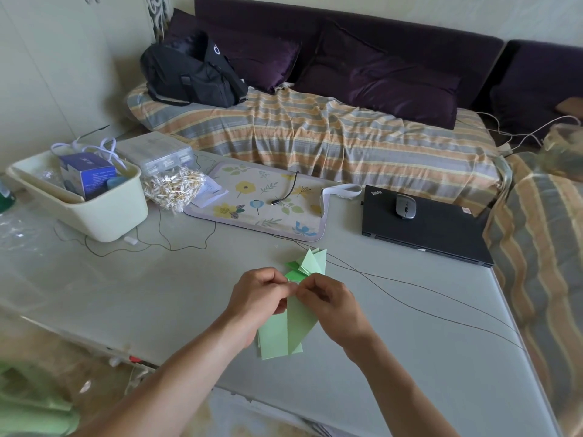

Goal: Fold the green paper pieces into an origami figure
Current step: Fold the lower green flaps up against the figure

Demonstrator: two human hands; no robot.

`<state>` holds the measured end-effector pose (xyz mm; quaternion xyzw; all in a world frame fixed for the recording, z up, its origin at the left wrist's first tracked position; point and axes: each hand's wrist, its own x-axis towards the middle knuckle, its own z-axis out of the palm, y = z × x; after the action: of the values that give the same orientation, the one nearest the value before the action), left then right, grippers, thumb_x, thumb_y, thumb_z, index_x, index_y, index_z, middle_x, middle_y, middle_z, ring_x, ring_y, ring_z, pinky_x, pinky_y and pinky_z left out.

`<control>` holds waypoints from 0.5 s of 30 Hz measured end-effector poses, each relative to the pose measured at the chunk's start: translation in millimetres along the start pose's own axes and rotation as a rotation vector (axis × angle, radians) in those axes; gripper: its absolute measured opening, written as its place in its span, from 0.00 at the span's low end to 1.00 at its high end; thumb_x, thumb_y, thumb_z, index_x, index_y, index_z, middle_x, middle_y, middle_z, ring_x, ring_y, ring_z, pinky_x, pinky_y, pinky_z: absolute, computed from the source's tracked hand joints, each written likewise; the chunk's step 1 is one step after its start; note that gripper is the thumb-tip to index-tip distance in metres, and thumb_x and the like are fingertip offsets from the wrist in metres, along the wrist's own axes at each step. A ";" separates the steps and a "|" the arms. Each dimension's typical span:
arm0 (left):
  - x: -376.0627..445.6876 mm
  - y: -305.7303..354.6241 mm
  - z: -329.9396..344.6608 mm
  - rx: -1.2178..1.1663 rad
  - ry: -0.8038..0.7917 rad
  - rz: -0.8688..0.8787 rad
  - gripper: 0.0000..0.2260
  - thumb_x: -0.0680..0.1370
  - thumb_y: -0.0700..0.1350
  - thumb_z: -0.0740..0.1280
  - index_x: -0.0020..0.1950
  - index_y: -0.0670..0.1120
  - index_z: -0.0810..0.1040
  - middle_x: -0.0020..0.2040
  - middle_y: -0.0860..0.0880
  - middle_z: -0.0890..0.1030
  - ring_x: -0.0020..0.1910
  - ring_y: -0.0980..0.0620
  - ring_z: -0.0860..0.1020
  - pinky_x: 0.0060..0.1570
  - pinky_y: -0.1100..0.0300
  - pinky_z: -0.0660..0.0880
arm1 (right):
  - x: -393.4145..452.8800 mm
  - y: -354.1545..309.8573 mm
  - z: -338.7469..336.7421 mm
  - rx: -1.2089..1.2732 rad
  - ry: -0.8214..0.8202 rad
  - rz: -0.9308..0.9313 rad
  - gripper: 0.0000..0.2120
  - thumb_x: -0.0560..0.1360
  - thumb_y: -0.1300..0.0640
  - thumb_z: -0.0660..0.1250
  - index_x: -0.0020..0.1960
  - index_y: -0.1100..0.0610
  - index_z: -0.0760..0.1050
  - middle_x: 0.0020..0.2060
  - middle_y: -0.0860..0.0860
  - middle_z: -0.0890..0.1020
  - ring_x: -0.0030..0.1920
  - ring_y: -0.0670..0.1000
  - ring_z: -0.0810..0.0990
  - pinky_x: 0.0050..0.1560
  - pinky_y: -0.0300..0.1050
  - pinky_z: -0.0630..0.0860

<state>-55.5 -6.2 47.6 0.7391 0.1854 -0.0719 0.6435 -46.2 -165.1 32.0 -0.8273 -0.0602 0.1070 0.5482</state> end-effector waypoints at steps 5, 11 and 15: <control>5.1 0.5 -3.9 0.020 0.095 0.028 0.09 0.74 0.41 0.75 0.36 0.43 0.80 0.30 0.51 0.77 0.29 0.51 0.76 0.46 0.53 0.82 | 1.8 0.0 -1.4 0.010 0.040 0.092 0.10 0.76 0.55 0.69 0.35 0.51 0.77 0.30 0.44 0.77 0.33 0.47 0.72 0.39 0.45 0.71; 7.9 0.6 -4.7 0.018 0.161 0.038 0.07 0.74 0.42 0.76 0.39 0.41 0.82 0.29 0.51 0.79 0.29 0.52 0.77 0.45 0.54 0.81 | 0.7 -2.2 -1.8 0.001 0.043 0.114 0.09 0.77 0.56 0.67 0.38 0.52 0.79 0.31 0.46 0.82 0.33 0.45 0.78 0.41 0.46 0.75; 10.2 0.8 -7.0 0.006 0.195 0.047 0.05 0.75 0.41 0.75 0.41 0.41 0.83 0.29 0.51 0.79 0.28 0.52 0.77 0.44 0.55 0.81 | 0.4 -0.9 -3.3 -0.022 0.049 0.107 0.08 0.77 0.59 0.66 0.40 0.55 0.79 0.32 0.49 0.83 0.33 0.45 0.82 0.45 0.52 0.80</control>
<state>-46.7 2.5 46.0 0.7487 0.2294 0.0149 0.6218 -45.0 -167.7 34.1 -0.8377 -0.0036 0.1152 0.5338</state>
